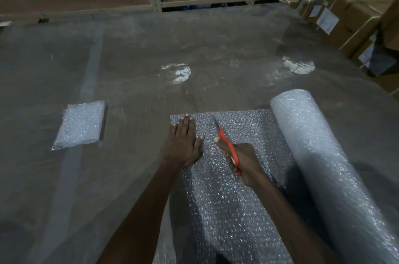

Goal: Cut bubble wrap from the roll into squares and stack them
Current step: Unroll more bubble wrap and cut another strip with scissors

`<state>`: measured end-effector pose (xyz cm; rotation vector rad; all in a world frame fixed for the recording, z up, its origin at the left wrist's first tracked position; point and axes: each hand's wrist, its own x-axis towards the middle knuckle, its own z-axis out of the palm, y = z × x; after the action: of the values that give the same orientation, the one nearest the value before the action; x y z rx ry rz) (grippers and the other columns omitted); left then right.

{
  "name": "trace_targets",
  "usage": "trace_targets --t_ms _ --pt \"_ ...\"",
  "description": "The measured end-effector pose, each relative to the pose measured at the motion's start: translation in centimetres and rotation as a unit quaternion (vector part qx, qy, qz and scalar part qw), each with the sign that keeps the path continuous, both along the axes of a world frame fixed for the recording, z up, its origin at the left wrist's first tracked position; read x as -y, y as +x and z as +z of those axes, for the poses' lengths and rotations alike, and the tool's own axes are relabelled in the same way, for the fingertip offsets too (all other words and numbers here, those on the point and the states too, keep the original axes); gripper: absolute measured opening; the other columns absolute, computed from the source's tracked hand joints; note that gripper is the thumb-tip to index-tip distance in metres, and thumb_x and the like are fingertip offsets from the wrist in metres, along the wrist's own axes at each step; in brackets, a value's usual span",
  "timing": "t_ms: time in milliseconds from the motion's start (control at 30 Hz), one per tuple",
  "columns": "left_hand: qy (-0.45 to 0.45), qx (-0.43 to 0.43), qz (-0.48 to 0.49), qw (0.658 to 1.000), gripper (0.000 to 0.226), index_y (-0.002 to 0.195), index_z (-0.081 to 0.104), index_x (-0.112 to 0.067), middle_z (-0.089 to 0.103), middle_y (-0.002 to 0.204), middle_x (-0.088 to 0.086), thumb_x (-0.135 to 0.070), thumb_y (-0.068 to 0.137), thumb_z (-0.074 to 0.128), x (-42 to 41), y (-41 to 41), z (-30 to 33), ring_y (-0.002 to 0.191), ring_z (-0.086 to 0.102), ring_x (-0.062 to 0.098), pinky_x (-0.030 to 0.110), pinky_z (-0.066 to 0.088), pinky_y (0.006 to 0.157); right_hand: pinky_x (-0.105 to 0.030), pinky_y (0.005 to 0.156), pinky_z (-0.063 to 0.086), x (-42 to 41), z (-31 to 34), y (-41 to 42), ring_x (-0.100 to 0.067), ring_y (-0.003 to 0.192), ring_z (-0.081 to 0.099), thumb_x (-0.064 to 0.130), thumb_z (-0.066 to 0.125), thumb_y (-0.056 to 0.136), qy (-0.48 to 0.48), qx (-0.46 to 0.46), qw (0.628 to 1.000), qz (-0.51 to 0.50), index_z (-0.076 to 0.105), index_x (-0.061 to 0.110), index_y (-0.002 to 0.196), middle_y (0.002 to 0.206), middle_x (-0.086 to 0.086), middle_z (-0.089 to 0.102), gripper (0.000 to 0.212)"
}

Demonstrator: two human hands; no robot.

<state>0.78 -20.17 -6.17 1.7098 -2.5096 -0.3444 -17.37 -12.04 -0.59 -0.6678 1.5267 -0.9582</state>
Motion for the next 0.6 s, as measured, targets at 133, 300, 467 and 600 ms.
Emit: trace_targets --t_ms 133,300,467,600 --pt "0.001 -0.005 0.005 1.0 0.077 0.159 0.006 -0.006 0.0 0.167 0.012 -0.054 0.099 0.01 0.0 0.0 -0.1 0.154 -0.003 0.025 0.046 0.001 0.125 -0.021 0.038 0.033 0.1 -0.3 -0.1 -0.012 0.036 0.041 0.038 0.087 0.077 -0.004 0.0 1.0 -0.002 0.06 0.009 0.063 0.052 -0.006 0.052 0.042" --pt "0.009 0.0 0.0 1.0 0.077 0.159 0.003 -0.008 -0.004 0.167 0.012 -0.054 0.098 0.008 -0.1 0.0 0.1 0.154 -0.006 0.024 0.045 -0.001 0.125 -0.02 0.037 0.032 0.3 -0.1 0.0 -0.012 0.035 0.04 0.037 0.085 0.079 -0.007 0.013 1.0 -0.004 0.061 0.008 0.062 0.049 -0.005 0.051 0.042" --pt "0.004 0.002 -0.001 1.0 0.078 0.159 0.004 -0.006 -0.002 0.167 0.013 -0.055 0.097 0.005 -0.1 0.0 0.2 0.154 -0.004 0.025 0.046 0.001 0.124 -0.019 0.036 0.032 1.0 -0.1 0.1 -0.012 0.035 0.041 0.04 0.087 0.076 -0.006 0.006 1.0 -0.008 0.065 0.006 0.067 0.052 -0.006 0.054 0.042" --pt "0.0 0.0 0.001 1.0 0.078 0.159 0.008 -0.006 0.001 0.167 0.013 -0.054 0.097 0.007 0.1 0.0 0.0 0.154 -0.002 0.025 0.047 0.003 0.124 -0.019 0.036 0.03 1.1 -0.1 0.0 -0.011 0.033 0.039 0.037 0.087 0.078 -0.002 -0.002 1.0 -0.001 0.06 0.01 0.06 0.049 -0.004 0.052 0.042"
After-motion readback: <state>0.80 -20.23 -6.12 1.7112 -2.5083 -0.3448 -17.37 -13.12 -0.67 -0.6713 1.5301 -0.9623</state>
